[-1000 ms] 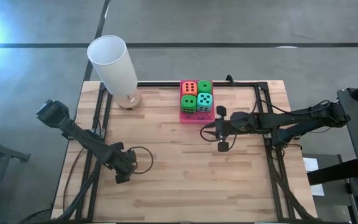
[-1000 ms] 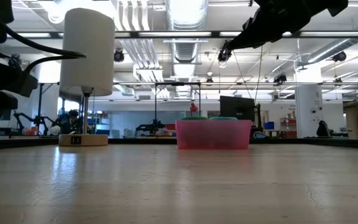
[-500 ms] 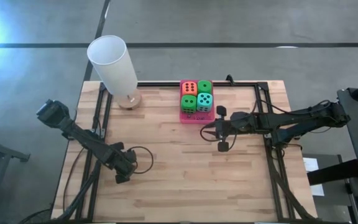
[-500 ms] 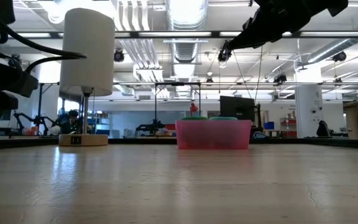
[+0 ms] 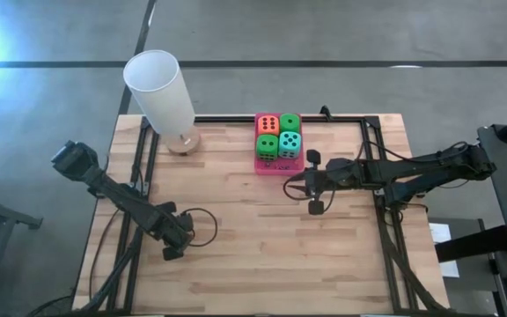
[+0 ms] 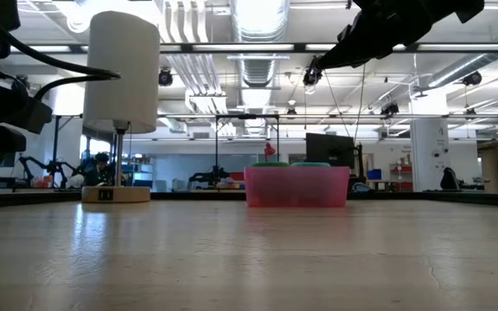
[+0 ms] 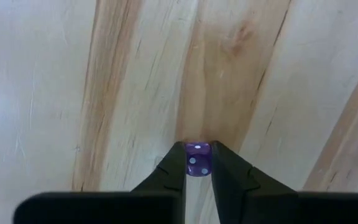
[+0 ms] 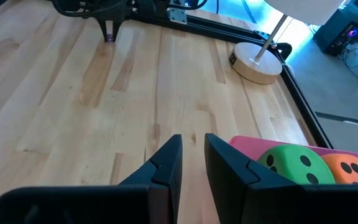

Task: Pick & Place Dice
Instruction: Put the small purple dice into the red container

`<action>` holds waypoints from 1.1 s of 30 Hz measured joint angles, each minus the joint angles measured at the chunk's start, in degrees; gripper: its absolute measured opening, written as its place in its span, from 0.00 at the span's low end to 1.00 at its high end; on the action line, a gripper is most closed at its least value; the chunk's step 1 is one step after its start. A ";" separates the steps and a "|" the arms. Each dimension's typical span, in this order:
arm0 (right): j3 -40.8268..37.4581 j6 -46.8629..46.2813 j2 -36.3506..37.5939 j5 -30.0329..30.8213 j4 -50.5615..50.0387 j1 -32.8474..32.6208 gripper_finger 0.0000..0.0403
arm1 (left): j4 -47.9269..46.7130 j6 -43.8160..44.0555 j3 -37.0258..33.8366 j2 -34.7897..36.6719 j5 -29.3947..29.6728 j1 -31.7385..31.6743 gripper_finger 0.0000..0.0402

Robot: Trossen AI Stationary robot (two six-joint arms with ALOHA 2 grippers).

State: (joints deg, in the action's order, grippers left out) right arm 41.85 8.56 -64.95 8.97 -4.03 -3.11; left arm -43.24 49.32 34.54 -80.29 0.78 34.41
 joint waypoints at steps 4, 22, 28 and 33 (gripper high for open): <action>0.00 0.00 0.00 0.00 0.00 0.00 0.16 | -0.14 0.00 0.32 -0.01 0.05 0.00 0.11; 0.00 0.02 0.00 0.00 -0.02 0.02 0.16 | 2.03 -18.19 20.72 -0.13 28.39 -1.58 0.11; 0.00 0.02 0.00 0.00 0.00 0.00 0.16 | 12.29 -27.15 21.60 -0.11 35.75 -8.29 0.11; 0.00 0.02 0.00 0.00 -0.02 0.00 0.16 | 28.95 -34.93 16.68 -0.11 36.07 -16.09 0.11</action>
State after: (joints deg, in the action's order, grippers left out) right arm 41.85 8.58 -64.95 8.97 -4.05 -3.11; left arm -14.29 14.39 51.22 -80.40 36.84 18.32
